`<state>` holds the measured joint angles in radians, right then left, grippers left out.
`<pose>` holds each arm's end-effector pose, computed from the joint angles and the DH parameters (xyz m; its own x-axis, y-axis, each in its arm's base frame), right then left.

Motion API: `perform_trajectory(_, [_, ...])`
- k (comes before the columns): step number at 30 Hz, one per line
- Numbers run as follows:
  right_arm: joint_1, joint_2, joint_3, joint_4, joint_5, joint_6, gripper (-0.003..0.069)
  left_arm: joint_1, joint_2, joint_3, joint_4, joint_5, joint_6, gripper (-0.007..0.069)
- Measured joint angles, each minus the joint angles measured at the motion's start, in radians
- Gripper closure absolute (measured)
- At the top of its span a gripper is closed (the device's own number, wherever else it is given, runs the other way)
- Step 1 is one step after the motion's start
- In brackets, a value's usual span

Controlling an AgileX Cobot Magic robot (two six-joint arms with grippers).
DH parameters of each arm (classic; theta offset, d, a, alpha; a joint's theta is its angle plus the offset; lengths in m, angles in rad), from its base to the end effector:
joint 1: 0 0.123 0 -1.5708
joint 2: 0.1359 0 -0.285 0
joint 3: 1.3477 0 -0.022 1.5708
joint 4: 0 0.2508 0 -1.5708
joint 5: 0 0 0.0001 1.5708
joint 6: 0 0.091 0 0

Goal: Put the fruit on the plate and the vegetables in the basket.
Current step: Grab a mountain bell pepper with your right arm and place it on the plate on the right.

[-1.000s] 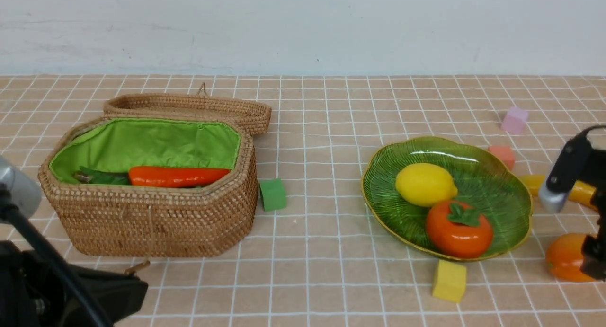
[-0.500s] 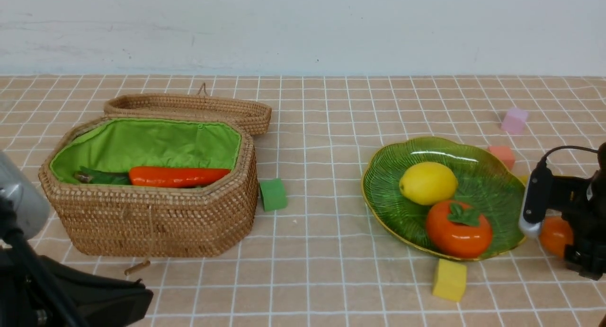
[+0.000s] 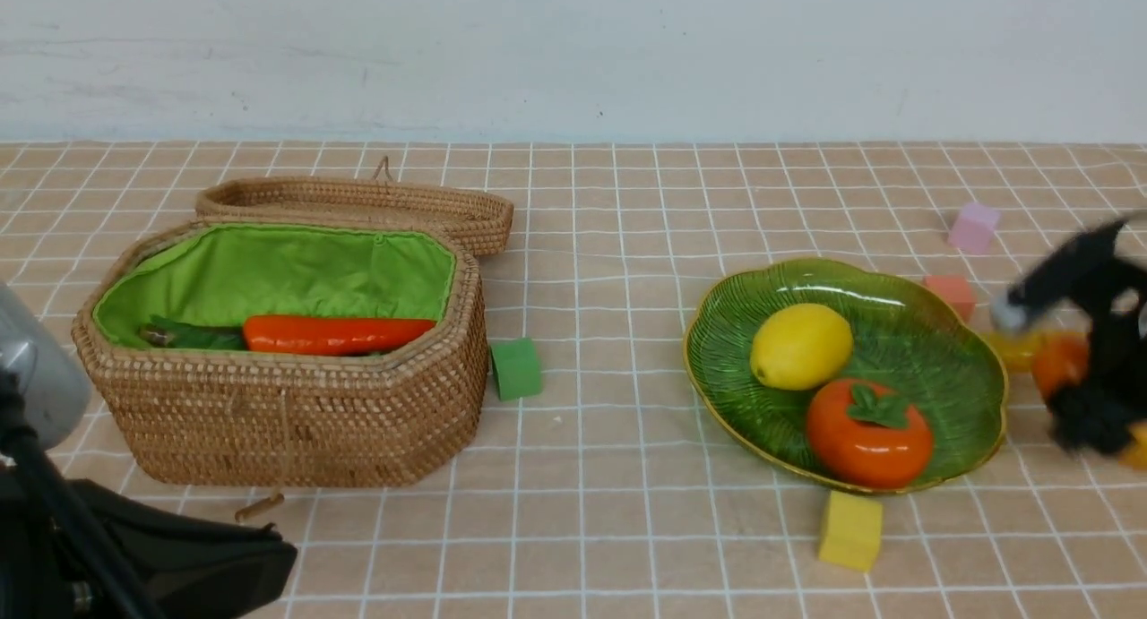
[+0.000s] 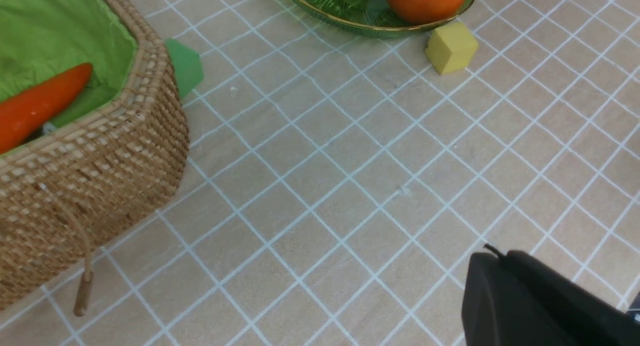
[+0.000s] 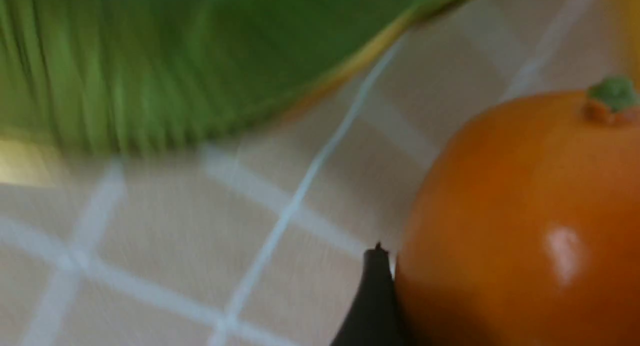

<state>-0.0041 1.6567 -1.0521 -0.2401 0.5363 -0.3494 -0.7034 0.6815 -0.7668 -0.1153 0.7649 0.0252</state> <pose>0.3371 -0.0125 0.2181 -0.7672 -0.5214 -0.3736 -0.4005 0.8443 -0.3561 0.0896 -0.0855 0.3451 -0.4634 0.3171 -0.8275 0.6695 0.7371 -0.0925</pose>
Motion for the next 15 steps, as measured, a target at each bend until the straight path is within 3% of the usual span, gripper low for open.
perform_trajectory(6, [0.086, 0.018, -0.040, 0.251, -0.058, 0.131, 0.0082, 0.000, 0.000, 0.000, -0.002, -0.003, 0.000, 0.0634])
perform_trajectory(12, [0.088, 0.138, -0.160, 0.352, -0.038, 0.149, 0.0081, 0.000, 0.000, 0.000, -0.002, -0.005, 0.000, 0.0632])
perform_trajectory(15, [0.088, 0.152, -0.192, 0.383, -0.025, 0.150, 0.0027, 0.000, 0.000, 0.000, -0.002, -0.005, 0.000, 0.0631])
